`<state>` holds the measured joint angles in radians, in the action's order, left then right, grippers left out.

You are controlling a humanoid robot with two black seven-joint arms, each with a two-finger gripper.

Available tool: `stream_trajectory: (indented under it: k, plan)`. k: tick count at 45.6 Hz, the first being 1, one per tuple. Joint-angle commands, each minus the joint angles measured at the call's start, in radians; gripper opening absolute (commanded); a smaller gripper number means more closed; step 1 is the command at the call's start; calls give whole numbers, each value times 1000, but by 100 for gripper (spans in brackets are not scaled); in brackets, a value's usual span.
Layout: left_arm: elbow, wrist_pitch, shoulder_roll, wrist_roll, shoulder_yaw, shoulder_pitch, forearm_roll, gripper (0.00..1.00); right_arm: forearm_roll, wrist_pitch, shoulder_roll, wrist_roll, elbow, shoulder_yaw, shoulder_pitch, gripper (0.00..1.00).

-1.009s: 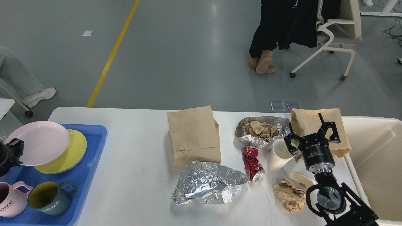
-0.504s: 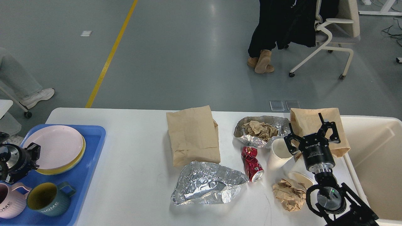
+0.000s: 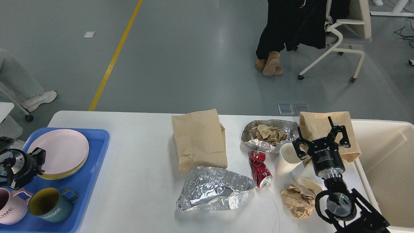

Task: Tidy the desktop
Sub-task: 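Open the left gripper and raise it off the stacked plates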

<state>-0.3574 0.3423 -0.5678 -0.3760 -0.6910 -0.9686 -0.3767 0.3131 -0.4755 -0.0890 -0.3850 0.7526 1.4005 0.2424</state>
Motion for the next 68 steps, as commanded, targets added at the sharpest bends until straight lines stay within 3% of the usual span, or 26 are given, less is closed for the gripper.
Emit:
stream_trajectory:
  k: [1, 4, 14, 18, 22, 27, 31, 40, 44, 47, 52, 55, 57, 62, 68]
  plan:
    - [-2, -48, 2, -4, -1, 1, 1, 65, 0, 0, 0, 0, -1, 0, 0, 100]
    - [-1, -51, 0, -4, -1, 1, 2, 74, 0, 0, 0, 0, 1, 0, 0, 100]
    - [-2, -37, -6, -3, 1, -10, 10, 84, 0, 0, 0, 0, -1, 0, 0, 100]
    - [-2, -34, -14, -3, 10, -41, 15, 92, 0, 0, 0, 0, -1, 0, 0, 100]
    - [-2, -34, -23, 5, 97, -85, 19, 96, 0, 0, 0, 0, 1, 0, 0, 100]
    - [-2, -28, -43, 11, 397, -68, 19, 96, 0, 0, 0, 0, 1, 0, 0, 100]
    - [-1, -19, -60, 11, 741, 2, 19, 96, 0, 0, 0, 0, 1, 0, 0, 100]
    - [-2, 10, 89, 17, 1532, 180, 19, 96, 0, 0, 0, 0, -1, 0, 0, 100]
    - [-3, 35, 143, 32, 1699, 198, 19, 96, 0, 0, 0, 0, -1, 0, 0, 100]
    - [-11, 43, 192, 110, 1703, 202, 19, 96, 0, 0, 0, 0, -1, 0, 0, 100]
    - [-60, 43, 238, 386, 1720, 228, 19, 96, 0, 0, 0, 0, -1, 0, 0, 100]
    - [-132, 41, 246, 508, 1725, 257, 21, 96, 0, 0, 0, 0, -1, 0, 0, 100]
    - [-194, 41, 252, 532, 1728, 295, 27, 96, 0, 0, 0, 0, -1, 0, 0, 100]
    - [-401, 41, 247, 539, 1768, 436, 93, 96, 0, 0, 0, 0, -1, 0, 0, 100]
    - [-586, 41, 285, 531, 1952, 619, 292, 96, 0, 0, 0, 0, 1, 0, 0, 100]
